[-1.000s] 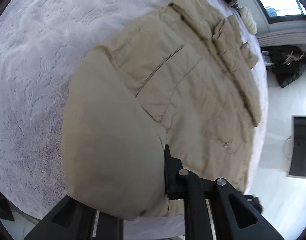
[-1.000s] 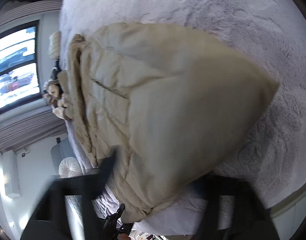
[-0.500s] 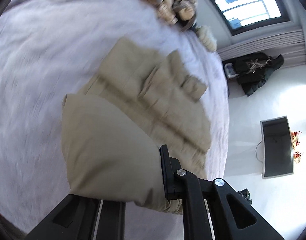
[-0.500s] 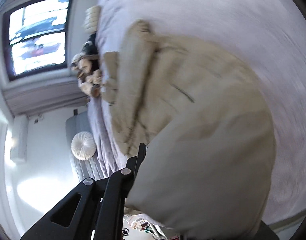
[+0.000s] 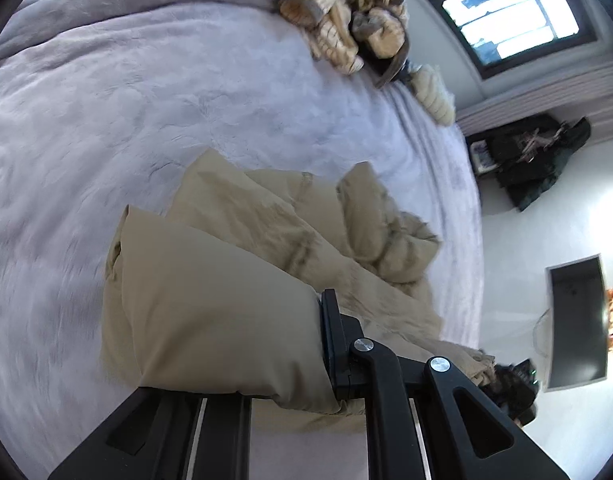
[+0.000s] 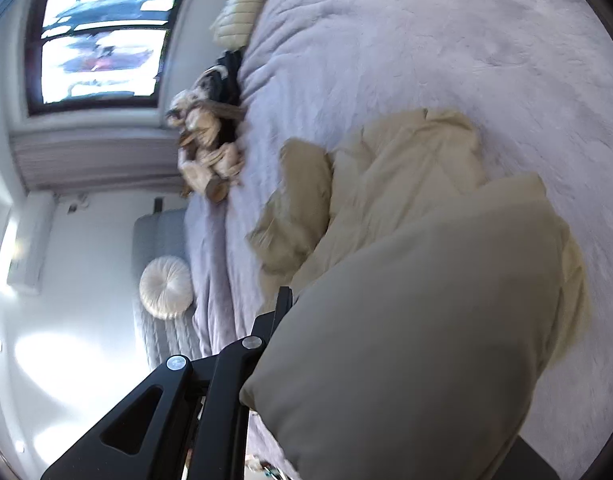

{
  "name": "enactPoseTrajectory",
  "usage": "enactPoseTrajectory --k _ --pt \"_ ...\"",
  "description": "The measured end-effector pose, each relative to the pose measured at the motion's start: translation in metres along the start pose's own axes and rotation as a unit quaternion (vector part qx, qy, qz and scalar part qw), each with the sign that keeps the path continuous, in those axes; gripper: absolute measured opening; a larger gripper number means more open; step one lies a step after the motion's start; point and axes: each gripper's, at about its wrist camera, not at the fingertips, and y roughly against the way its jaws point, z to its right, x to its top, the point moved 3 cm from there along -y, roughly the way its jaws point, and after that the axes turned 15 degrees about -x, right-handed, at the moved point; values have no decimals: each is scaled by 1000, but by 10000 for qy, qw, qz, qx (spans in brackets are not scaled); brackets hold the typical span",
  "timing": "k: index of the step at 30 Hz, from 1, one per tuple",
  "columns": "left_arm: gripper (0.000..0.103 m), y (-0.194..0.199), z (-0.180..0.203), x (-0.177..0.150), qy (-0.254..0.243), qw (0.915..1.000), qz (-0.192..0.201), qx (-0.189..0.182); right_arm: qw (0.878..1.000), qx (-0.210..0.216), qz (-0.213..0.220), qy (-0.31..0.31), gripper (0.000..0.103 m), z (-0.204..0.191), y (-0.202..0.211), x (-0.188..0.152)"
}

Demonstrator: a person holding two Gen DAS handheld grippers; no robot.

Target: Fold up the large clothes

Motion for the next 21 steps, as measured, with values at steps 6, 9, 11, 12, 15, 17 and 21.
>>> enactPoseTrajectory --k 6,9,11,12,15,17,21 --pt "18 -47 -16 26 -112 9985 -410 338 9988 -343 20 -362 12 8 -46 24" --pt "21 -51 -17 31 -105 9975 -567 405 9977 -450 -6 -505 15 11 -55 27" --pt "49 -43 -13 31 -206 9977 -541 360 9975 -532 -32 -466 18 8 -56 29" --pt "61 -37 -9 32 -288 9978 -484 359 9976 -541 -24 -435 26 7 -54 29" --pt "85 -14 6 35 -688 9964 -140 485 9983 -511 84 -251 69 -3 -46 30" --pt "85 0 14 38 -958 9928 54 720 9983 -561 140 -57 71 -11 -40 31" --pt "83 2 17 37 -1328 9839 173 1186 9948 -845 327 474 67 -24 -25 21"
